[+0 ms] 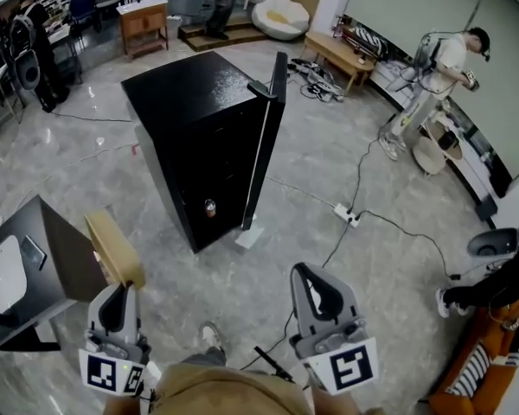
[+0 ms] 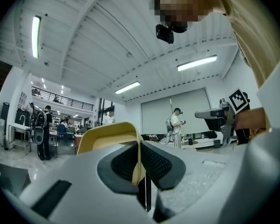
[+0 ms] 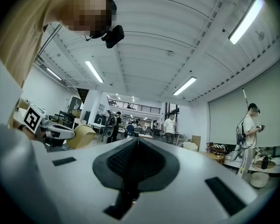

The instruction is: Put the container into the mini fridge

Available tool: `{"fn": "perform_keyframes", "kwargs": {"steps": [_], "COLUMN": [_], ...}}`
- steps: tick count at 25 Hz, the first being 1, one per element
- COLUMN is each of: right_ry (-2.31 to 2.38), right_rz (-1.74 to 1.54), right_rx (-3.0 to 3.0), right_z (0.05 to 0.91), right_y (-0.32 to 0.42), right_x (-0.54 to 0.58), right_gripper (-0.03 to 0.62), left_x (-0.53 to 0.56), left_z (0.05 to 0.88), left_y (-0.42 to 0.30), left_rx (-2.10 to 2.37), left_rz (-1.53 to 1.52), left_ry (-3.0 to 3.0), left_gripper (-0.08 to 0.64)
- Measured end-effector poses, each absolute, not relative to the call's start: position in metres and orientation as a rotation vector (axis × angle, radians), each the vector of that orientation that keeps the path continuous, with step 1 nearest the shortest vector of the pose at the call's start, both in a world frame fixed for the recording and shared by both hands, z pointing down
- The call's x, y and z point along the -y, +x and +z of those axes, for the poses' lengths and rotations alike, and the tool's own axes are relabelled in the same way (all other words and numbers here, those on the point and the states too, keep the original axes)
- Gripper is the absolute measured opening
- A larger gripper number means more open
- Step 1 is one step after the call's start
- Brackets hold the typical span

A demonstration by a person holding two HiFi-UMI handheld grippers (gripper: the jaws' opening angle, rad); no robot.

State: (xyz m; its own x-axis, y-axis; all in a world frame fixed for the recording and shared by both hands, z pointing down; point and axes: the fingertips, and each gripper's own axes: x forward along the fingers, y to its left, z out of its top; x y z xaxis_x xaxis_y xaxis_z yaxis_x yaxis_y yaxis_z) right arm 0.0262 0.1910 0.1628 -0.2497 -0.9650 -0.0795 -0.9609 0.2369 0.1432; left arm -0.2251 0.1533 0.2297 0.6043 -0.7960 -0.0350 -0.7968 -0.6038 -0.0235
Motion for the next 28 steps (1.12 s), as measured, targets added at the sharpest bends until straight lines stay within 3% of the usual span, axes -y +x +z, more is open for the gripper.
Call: {"fn": "perform_keyframes", "kwargs": {"steps": [28], "right_ry": [1.943], "right_rz": [-0.306], "right_rx": [2.396], "right_z": [0.153], "right_y": [0.031], "right_x": [-0.103], "right_gripper": [0.003], "left_x": [-0.061], "left_z": [0.235], "left_y": [-0.204], "left_rx": [-1.227], "left_rz": [0.038], "left_ry": [-2.815], "left_gripper": [0.02]}}
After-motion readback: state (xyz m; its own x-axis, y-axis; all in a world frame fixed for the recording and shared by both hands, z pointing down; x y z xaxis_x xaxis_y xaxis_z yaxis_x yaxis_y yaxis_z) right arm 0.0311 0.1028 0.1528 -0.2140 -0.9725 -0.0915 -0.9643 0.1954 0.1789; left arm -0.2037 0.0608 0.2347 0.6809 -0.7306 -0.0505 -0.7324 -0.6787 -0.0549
